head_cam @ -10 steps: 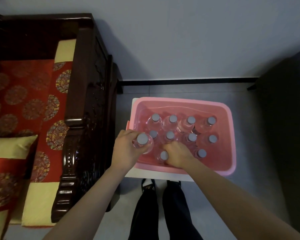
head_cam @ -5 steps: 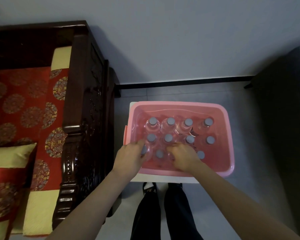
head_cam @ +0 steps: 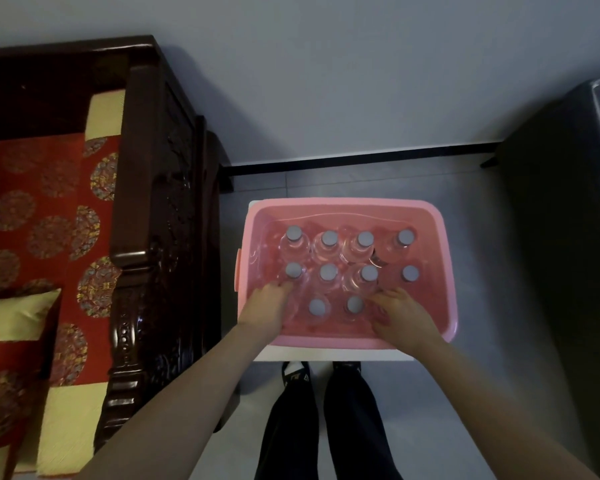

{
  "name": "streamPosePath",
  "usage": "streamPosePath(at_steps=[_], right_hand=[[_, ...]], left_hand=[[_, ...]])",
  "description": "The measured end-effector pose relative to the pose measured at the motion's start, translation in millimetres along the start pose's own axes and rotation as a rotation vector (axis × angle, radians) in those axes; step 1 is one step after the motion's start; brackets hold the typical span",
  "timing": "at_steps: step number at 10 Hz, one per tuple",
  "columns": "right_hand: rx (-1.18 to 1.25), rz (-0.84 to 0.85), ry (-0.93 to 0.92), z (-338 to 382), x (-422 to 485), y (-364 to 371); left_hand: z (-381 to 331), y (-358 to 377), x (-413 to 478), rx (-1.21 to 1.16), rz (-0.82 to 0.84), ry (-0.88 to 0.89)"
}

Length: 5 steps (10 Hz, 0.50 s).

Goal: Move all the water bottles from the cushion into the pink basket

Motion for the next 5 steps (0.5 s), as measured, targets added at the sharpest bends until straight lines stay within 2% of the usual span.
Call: streamPosePath(at_steps=[2, 3, 4, 5], right_hand=[[0.055, -0.098, -0.05, -2, -1, -4], [0.063, -0.076, -0.021, -5, -2, -1], [0.003, 0.082, 0.012, -4, 0, 0], [-0.07, 0.056, 0.008, 6, -1, -47]], left_hand=[[13, 11, 21, 0.013, 0.003, -0.059], [15, 17, 28, 0.023, 0.021, -0.09], [10, 11, 24, 0.091, 0.159, -0.126], [-5, -35, 10, 0.086, 0.114, -0.093]])
Point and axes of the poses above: each hand's wrist, its own x-axis towards the middle knuckle, its own y-axis out of the palm, z = x × y, the point moved 9 cm from there along x, towards the middle knuckle, and after that the axes turned 9 degrees about z, right-handed, at the moved point
